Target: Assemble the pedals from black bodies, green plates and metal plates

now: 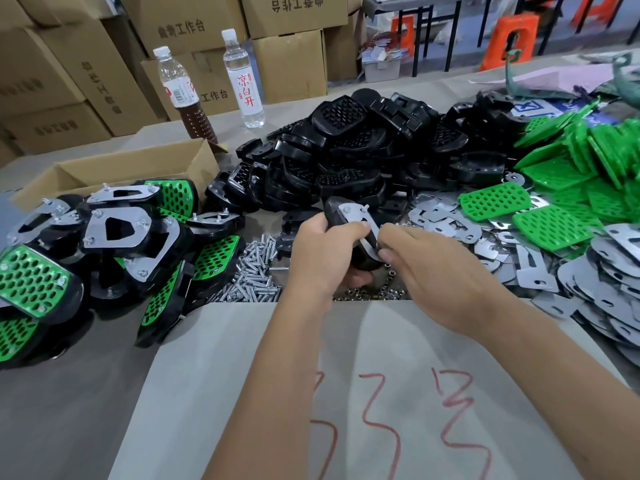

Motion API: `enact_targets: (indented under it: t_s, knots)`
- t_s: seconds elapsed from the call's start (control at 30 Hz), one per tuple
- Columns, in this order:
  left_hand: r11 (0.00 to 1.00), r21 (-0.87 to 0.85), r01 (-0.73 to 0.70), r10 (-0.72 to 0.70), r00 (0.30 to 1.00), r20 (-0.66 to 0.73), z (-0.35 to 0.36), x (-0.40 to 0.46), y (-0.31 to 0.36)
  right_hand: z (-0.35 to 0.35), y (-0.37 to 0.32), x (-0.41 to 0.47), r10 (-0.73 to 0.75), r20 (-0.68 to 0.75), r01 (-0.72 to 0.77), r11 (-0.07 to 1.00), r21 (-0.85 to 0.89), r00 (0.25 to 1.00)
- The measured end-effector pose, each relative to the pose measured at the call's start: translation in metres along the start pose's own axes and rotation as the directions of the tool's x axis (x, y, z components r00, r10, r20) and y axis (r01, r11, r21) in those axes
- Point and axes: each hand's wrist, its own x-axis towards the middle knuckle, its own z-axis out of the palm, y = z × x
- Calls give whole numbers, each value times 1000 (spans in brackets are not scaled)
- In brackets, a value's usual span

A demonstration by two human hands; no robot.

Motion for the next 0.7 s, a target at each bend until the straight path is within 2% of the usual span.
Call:
enact_targets:
  t_s: [0.17, 0.27, 0.4, 0.47, 0.57, 0.7]
  knots:
    - [999, 31, -5, 5, 1000, 24, -6, 2, 1, 2, -11, -1, -25, -68, 17, 992, -124, 997]
    - [998, -66, -21, 22, 1000, 20, 0, 0, 0, 4, -15, 0, 54, -133, -71, 989, -127, 990]
    - [990, -114, -81, 72, 994, -78, 17, -3, -3, 9, -15, 0, 203, -226, -214, 977, -24, 953]
    - [987, -18, -158, 153, 974, -166, 27, -3, -8, 10, -14, 0, 307, -246, -309, 950, 32, 919]
    - [954, 122, -275, 298, 919, -259, 40, -10, -12, 10, -12, 3, 427, -233, -437, 900, 13, 874]
    - [879, 221, -422, 474, 824, -310, 49, -19, -11, 5, -12, 11, 513, -229, -507, 857, 90, 827]
